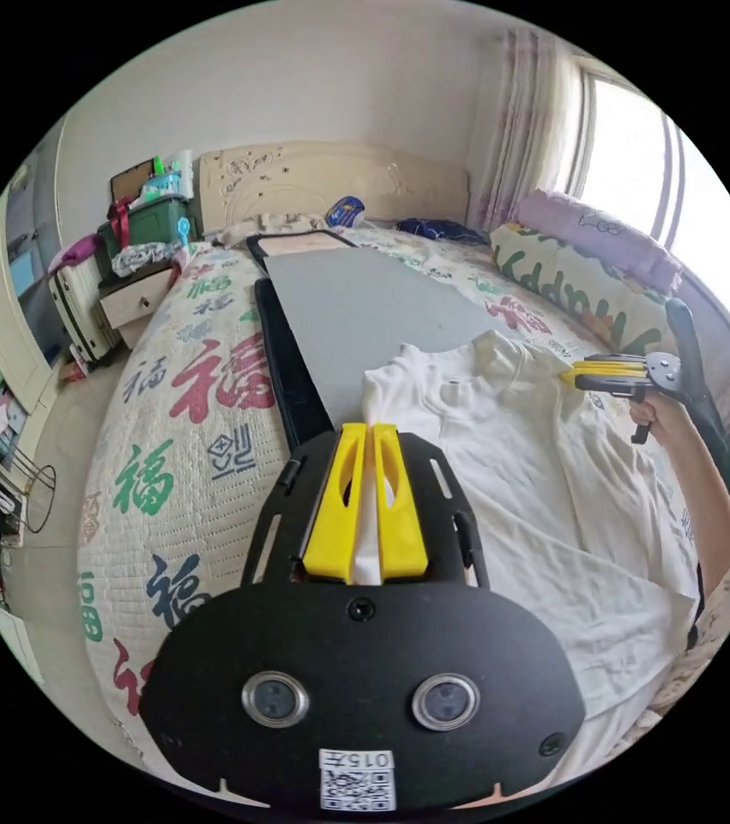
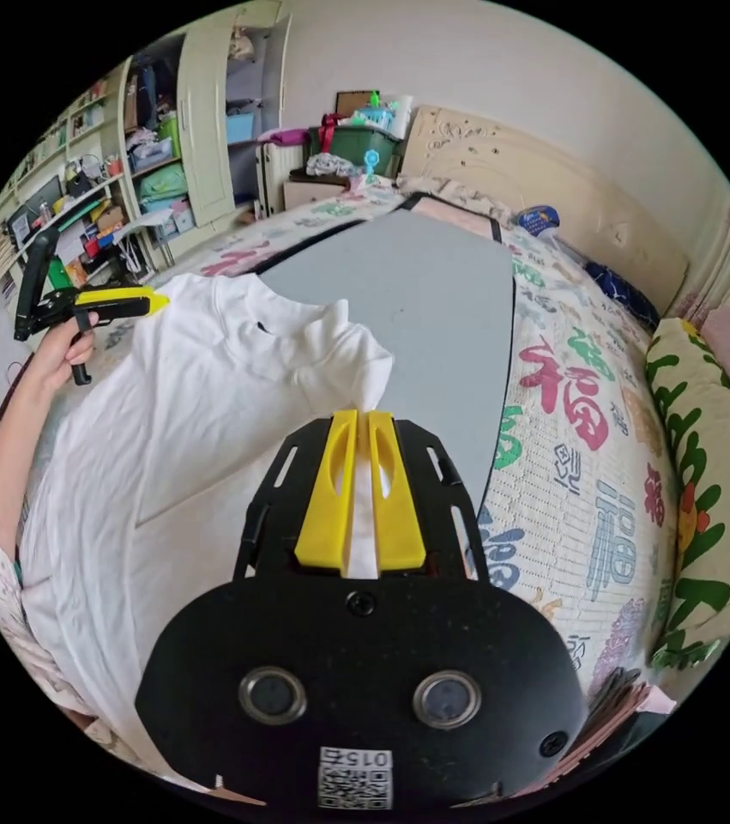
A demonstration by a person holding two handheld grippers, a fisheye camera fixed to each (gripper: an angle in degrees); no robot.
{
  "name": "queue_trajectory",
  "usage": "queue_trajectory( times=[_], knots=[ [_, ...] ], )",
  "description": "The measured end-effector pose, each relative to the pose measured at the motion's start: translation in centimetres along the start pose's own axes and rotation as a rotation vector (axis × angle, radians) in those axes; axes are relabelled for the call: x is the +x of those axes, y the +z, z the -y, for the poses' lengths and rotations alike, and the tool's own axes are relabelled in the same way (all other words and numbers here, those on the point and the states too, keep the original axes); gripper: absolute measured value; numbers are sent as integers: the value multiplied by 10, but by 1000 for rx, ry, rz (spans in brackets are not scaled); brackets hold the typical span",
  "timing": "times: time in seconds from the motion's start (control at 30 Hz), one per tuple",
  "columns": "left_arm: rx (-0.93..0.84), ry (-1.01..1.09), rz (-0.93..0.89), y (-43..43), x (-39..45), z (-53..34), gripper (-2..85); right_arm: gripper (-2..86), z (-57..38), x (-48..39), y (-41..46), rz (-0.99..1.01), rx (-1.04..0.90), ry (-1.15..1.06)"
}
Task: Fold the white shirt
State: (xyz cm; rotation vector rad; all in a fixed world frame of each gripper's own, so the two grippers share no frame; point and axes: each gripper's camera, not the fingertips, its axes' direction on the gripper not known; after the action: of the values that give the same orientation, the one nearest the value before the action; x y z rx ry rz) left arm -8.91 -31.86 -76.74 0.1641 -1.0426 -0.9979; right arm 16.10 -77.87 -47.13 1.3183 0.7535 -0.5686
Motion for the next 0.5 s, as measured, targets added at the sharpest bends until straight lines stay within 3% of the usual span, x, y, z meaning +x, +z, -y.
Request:
queue_trajectory(
  times=[0.2, 0.27, 0.37, 0.5],
  knots=[
    [248, 235, -36, -150, 75, -129, 6, 21, -92, -27, -164, 90, 272, -107],
    [318, 327, -74, -213, 110, -220, 6, 23, -163, -47, -230, 170, 335, -196],
    [400, 438, -36, -270, 158, -359, 7, 27, -273, -81, -293, 255, 348, -349],
    [409, 505, -1, -275, 206, -504, 7, 22, -394, -122, -315, 287, 304, -481]
  ],
)
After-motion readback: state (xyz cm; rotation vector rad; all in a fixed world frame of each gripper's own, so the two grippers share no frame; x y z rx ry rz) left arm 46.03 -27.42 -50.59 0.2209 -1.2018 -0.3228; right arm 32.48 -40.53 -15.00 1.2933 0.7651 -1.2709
